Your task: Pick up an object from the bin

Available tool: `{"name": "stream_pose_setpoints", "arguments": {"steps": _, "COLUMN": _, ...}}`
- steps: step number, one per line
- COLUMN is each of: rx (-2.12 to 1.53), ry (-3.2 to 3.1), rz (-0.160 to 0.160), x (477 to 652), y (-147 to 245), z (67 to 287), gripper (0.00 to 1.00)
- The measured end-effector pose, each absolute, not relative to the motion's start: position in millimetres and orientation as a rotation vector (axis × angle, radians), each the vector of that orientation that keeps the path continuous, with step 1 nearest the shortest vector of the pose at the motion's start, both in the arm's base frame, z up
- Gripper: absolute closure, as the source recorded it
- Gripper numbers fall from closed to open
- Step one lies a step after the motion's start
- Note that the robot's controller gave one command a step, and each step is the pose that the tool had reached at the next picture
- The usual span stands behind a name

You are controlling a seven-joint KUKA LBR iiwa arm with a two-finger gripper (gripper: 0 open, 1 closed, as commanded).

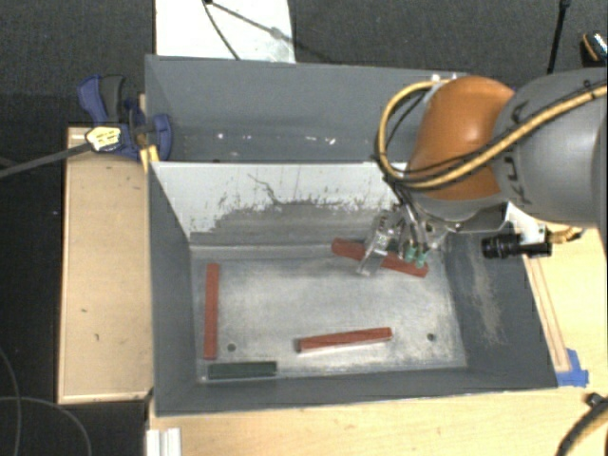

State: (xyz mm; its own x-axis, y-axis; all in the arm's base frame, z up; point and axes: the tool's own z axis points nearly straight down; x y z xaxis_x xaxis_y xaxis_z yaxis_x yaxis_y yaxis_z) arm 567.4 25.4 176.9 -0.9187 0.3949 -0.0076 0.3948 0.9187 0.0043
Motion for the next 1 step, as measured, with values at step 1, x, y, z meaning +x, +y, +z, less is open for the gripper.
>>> {"name": "stream_pose_setpoints", "arguments": {"steps": 1, "rx": 0.623, "ry": 3.074, "rz": 0.001, "x": 568.2, "y": 25.2, "z": 180.3, "gripper": 1.0}}
